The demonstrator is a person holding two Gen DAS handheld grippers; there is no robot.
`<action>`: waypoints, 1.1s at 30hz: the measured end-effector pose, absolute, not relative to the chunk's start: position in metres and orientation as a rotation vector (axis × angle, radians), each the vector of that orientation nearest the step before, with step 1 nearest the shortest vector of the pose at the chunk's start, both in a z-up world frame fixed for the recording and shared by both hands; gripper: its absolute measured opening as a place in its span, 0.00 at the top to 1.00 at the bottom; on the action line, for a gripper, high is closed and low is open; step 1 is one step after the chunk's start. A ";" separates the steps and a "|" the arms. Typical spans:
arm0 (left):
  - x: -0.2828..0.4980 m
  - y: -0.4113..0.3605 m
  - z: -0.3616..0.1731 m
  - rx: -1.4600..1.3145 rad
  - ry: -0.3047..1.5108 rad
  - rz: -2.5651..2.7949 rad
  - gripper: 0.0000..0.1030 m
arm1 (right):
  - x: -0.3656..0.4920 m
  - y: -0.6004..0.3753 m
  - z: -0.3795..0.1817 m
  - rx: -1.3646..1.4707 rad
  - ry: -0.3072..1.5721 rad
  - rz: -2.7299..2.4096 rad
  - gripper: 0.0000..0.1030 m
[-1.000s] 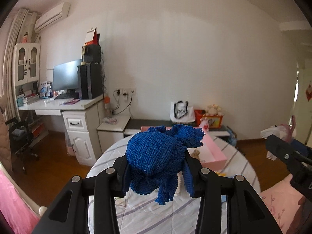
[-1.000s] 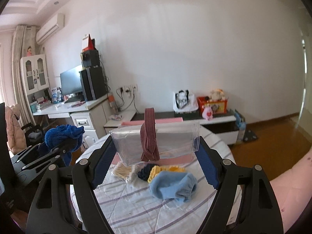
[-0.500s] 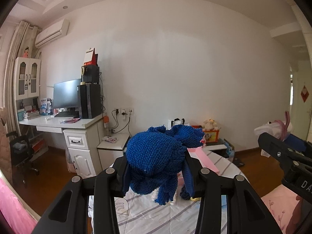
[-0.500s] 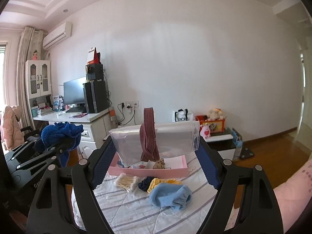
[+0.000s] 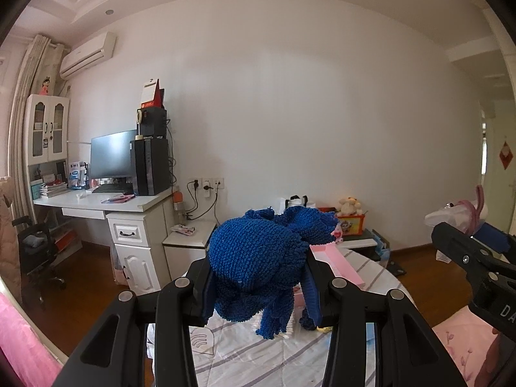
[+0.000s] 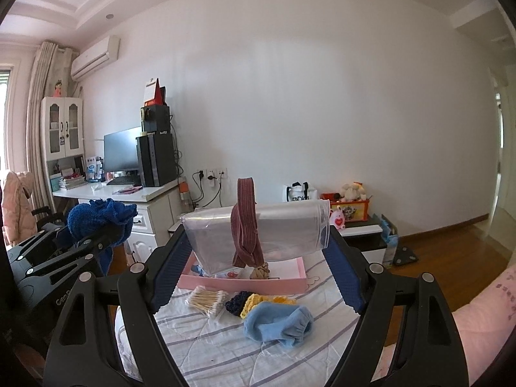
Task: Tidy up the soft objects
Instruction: 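Lift the blue knitted item and clear pouch up with both tools, then lower both held items into the pink tray and open both tools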
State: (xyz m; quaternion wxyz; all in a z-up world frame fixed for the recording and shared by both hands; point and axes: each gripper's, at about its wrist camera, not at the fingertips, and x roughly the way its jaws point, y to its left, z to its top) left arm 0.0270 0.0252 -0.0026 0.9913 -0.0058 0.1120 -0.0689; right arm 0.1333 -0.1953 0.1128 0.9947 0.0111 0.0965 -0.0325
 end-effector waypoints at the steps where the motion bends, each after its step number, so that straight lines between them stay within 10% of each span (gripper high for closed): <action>1: 0.029 0.022 -0.001 -0.011 0.225 -0.136 0.60 | 0.134 -0.195 0.112 0.020 0.194 -0.066 0.23; 33: 0.164 -0.009 0.013 -0.008 0.467 -0.130 0.60 | 0.224 -0.212 0.063 0.062 0.421 -0.084 0.24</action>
